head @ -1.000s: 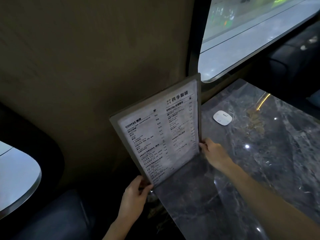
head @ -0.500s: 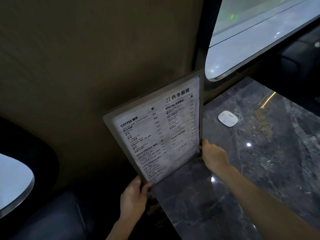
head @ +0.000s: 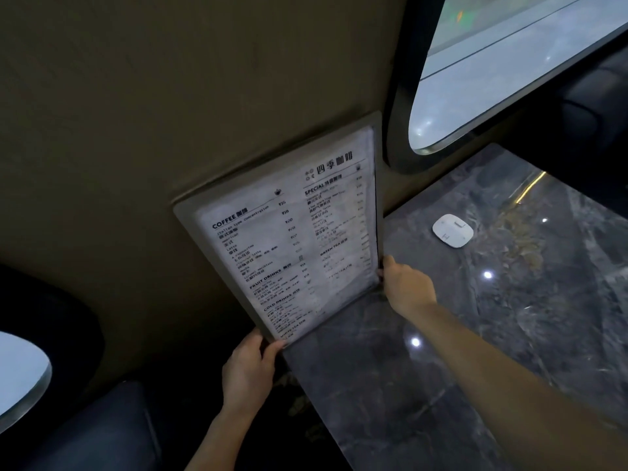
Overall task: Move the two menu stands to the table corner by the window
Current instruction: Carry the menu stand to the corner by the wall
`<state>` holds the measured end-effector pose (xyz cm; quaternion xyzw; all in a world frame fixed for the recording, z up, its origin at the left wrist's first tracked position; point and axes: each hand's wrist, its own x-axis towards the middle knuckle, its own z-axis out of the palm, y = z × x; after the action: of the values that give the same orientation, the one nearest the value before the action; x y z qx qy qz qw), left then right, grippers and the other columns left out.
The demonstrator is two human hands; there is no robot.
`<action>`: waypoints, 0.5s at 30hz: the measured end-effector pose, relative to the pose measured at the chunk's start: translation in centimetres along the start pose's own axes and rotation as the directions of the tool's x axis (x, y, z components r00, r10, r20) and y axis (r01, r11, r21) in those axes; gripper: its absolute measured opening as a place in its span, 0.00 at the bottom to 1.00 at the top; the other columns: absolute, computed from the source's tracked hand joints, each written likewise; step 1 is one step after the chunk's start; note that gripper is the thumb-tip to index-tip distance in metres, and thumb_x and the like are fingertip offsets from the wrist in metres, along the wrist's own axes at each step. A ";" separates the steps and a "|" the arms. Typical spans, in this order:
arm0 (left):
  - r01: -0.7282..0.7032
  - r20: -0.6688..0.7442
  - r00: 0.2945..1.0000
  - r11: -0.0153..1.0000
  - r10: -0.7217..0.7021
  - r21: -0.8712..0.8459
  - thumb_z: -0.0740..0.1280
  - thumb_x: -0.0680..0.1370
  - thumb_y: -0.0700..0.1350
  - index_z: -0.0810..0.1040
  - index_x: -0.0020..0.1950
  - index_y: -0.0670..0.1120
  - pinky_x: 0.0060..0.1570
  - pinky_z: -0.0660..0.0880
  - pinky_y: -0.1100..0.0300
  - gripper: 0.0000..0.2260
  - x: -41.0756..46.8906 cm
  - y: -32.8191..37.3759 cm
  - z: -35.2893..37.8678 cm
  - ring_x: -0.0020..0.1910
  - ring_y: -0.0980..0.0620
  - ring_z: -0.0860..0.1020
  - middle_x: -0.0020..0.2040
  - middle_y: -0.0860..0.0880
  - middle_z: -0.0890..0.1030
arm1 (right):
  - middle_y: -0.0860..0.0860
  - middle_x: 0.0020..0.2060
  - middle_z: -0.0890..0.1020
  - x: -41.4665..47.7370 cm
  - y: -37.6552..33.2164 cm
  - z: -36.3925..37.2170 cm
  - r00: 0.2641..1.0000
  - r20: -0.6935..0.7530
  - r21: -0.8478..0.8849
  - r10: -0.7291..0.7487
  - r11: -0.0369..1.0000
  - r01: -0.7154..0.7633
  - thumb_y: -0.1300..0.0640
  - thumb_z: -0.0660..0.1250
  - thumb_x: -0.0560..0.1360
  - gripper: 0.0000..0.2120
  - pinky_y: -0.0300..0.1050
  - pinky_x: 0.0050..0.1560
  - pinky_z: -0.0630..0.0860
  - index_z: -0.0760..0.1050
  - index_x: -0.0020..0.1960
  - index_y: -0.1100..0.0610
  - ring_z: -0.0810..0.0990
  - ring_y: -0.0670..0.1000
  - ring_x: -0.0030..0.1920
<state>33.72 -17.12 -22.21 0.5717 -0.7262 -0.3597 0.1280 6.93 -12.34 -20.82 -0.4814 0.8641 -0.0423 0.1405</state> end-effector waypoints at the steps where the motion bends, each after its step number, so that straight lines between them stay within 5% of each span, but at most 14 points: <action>1: -0.002 0.002 1.000 1.000 0.002 0.005 0.65 0.75 0.51 0.75 0.52 0.48 0.41 0.73 0.57 0.09 0.0 0.0 0.0 0.43 0.55 0.75 0.48 0.50 0.81 | 0.62 0.48 0.81 0.1 0.0 0.0 1.000 -0.003 0.000 -0.002 1.000 0.002 0.62 0.57 0.77 0.08 0.49 0.35 0.67 0.67 0.55 0.62 0.80 0.64 0.46; 11: 0.044 -0.006 0.999 0.998 -0.044 -0.043 0.68 0.71 0.53 0.75 0.49 0.53 0.41 0.74 0.56 0.09 0.1 0.3 -0.5 0.40 0.54 0.76 0.43 0.53 0.80 | 0.62 0.47 0.81 -0.5 0.3 -0.6 1.000 -0.009 0.106 0.017 0.994 -0.016 0.56 0.55 0.78 0.09 0.50 0.37 0.69 0.65 0.54 0.60 0.80 0.63 0.45; 15: 0.099 0.096 0.990 0.995 -0.100 0.010 0.69 0.69 0.57 0.75 0.47 0.52 0.44 0.75 0.54 0.12 0.7 0.3 -1.6 0.43 0.49 0.78 0.42 0.52 0.79 | 0.62 0.49 0.80 -2.1 1.4 -1.2 0.999 -0.029 0.107 0.023 0.994 -0.020 0.53 0.54 0.79 0.12 0.52 0.40 0.71 0.66 0.57 0.61 0.79 0.63 0.47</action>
<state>34.24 -18.38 -21.06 0.5895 -0.7030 -0.3911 0.0733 6.47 -9.95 -19.52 -0.4633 0.8677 -0.0940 0.1534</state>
